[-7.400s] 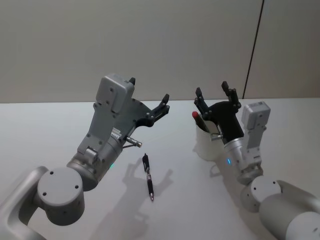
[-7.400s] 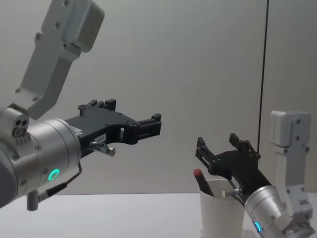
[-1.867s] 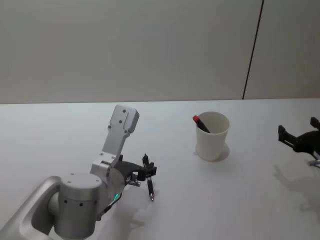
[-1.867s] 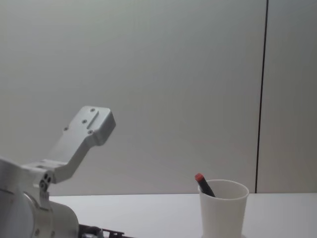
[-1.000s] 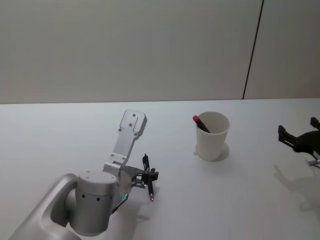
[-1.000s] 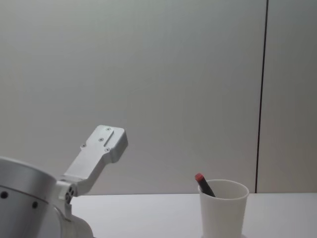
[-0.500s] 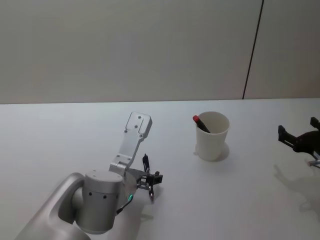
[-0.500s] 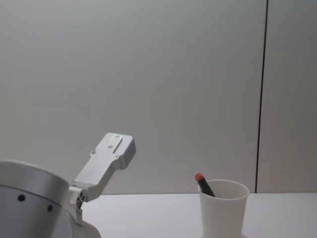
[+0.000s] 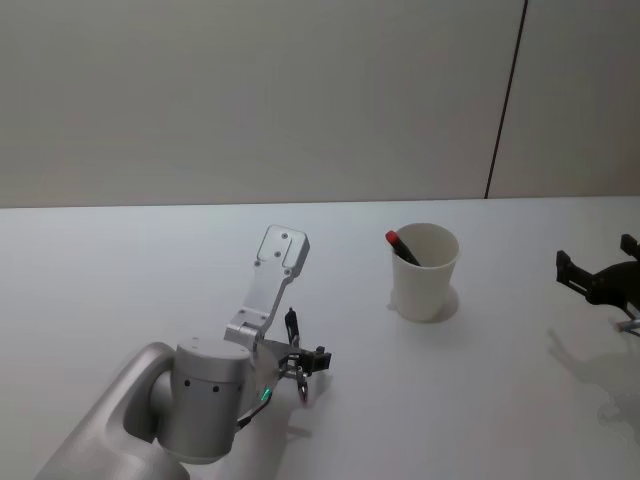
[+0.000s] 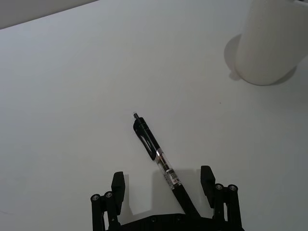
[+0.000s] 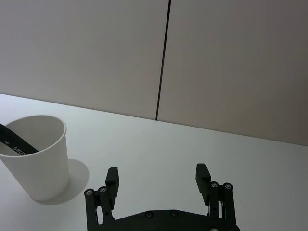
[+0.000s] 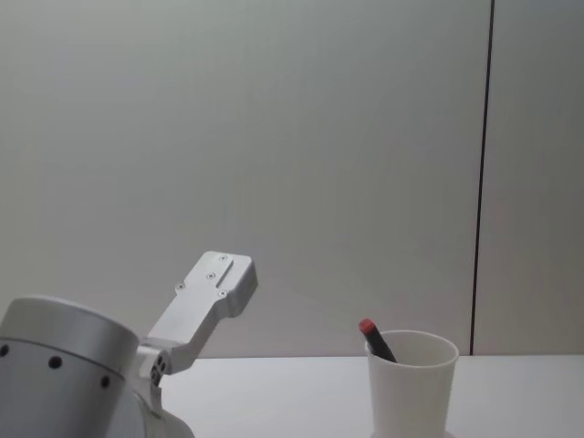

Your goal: Place the pen into the pen holder.

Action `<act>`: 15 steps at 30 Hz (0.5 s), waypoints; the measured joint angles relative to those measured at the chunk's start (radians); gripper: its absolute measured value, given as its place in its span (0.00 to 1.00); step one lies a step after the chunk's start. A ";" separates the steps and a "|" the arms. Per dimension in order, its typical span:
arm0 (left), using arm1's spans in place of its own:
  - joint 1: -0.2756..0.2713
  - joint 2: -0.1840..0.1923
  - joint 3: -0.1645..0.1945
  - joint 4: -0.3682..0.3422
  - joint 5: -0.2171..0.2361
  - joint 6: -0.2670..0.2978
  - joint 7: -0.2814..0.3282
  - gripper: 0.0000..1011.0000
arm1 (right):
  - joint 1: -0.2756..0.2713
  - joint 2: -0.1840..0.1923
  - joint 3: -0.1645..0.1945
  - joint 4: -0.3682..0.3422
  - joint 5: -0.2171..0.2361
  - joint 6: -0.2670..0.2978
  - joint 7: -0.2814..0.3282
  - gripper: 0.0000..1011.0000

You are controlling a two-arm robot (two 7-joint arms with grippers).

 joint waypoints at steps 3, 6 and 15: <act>-0.001 -0.003 -0.001 0.003 0.000 0.003 -0.003 0.99 | 0.000 0.000 0.000 0.000 0.000 0.000 0.000 0.99; -0.002 -0.006 -0.002 0.007 0.000 0.006 -0.006 0.99 | 0.000 0.000 0.000 0.000 0.000 0.000 0.000 0.99; -0.005 -0.015 -0.006 0.016 0.000 0.018 -0.014 0.98 | 0.000 0.000 0.000 0.000 0.000 0.000 0.000 0.99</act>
